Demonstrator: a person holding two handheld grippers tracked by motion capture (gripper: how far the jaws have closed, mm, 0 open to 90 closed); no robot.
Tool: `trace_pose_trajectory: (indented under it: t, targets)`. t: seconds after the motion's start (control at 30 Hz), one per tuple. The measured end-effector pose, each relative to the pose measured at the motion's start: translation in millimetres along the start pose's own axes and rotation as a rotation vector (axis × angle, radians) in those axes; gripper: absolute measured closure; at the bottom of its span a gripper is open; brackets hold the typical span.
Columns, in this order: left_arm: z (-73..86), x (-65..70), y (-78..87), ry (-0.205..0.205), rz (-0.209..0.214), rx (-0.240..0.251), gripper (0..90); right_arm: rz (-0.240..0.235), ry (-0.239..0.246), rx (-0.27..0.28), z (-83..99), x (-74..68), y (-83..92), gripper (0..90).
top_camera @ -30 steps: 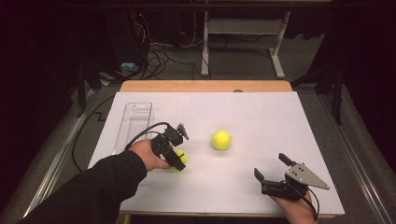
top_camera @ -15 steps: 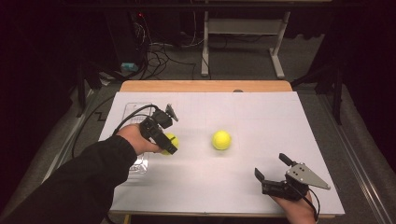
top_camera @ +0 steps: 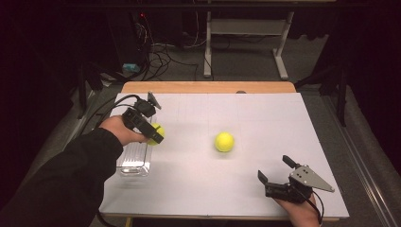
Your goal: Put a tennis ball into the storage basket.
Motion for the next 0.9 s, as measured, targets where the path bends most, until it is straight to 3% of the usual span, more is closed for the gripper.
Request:
trace_pose_trajectory:
  t: [0.1, 0.9]
  targets:
    - [6.4, -12.1, 3.7, 0.034, -0.015, -0.004, 27.1, 0.001, 0.001, -0.002, 0.1, 0.3, -0.1, 0.0]
    - [36.6, -62.6, 7.6, 0.181, -0.095, -0.045, 27.0, 0.006, 0.006, -0.004, 0.2, 0.8, -0.2, 0.0]
Point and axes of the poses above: each handheld gripper's, and its own axes: y roughly backward along the jaws, z roughly out of its underside, x roughly to its right, the point moved 1 cm from there along -y, roughly forward along the jaws, and after that the axes turned 11 degrees about -y, right-handed, at the moved point
